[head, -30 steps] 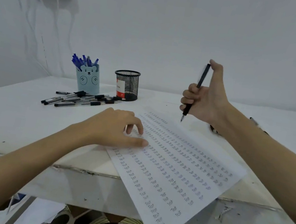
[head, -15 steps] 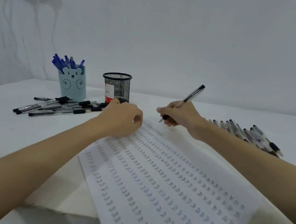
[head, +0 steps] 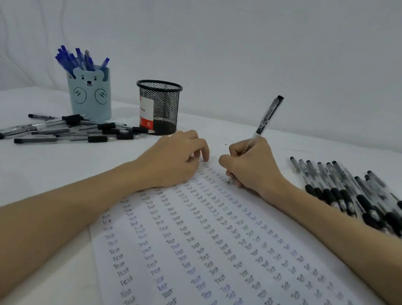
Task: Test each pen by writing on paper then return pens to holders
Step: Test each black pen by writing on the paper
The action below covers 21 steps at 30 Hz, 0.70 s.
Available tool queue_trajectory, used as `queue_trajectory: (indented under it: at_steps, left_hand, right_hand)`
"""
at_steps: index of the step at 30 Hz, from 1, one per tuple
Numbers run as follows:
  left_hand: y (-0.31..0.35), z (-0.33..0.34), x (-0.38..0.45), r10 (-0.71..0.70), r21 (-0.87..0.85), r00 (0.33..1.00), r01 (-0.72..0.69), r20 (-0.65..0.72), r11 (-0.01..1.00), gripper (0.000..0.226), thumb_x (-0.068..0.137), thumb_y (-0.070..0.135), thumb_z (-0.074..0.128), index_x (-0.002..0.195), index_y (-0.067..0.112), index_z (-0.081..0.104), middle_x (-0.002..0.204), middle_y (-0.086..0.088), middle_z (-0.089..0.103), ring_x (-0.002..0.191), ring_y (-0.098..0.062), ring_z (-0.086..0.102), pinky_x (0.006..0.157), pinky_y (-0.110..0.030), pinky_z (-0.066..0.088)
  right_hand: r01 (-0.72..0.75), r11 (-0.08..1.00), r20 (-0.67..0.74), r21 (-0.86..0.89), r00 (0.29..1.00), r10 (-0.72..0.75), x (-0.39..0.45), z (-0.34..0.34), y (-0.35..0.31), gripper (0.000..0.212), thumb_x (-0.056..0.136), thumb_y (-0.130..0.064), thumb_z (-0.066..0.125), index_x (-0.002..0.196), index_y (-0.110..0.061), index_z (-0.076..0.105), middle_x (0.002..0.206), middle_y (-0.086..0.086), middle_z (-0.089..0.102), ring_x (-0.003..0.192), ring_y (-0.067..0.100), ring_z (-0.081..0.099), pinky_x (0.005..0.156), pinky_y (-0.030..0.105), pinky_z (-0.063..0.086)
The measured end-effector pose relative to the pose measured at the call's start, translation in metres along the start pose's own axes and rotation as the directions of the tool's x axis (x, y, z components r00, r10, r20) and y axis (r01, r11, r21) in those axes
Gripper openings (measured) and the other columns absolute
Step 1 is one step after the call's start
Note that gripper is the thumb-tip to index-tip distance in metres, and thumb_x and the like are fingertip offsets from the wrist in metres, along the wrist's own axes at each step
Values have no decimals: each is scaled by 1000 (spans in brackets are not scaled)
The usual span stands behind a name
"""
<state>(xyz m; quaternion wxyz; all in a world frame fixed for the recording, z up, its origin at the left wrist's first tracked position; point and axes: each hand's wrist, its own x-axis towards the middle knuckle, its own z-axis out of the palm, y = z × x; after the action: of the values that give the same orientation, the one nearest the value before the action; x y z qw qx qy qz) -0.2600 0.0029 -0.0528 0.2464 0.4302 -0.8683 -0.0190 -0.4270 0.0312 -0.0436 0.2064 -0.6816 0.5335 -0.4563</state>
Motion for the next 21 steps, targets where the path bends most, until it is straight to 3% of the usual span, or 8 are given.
queue_trajectory:
  at_steps: [3,7,11,21]
  left_hand:
    - [0,0,0,-9,-24,1000,9,0,1000,27,87,8,44,102,22,60,97,6,49,93,-10,46,82,-28,39]
    - [1,-1,-1,-18,-39,1000,18,-1,999,27,87,7,43,102,21,61,97,6,48,92,-10,46,83,-29,41]
    - [0,0,-1,-24,-63,1000,24,2,998,27,86,6,44,101,21,62,99,4,50,94,-12,48,85,-34,43]
    - [-3,1,0,-25,-76,1000,25,0,997,27,86,8,44,101,22,62,98,4,50,92,-12,48,83,-31,42]
  right_hand:
    - [5,1000,33,-3,999,-5,-1,0,-1,46,71,7,54,38,-13,29,30,-3,34,43,24,49,33,15,28]
    - [9,999,41,-31,999,-8,0,1,-3,45,71,6,54,42,-14,26,38,3,28,47,22,46,36,18,27]
    - [-13,1000,27,-24,1000,13,0,1,-1,43,73,5,53,43,-13,27,41,5,34,32,14,44,31,15,26]
    - [-48,999,30,-3,998,48,0,0,-4,43,75,6,52,44,-12,28,45,9,38,26,6,42,31,11,24]
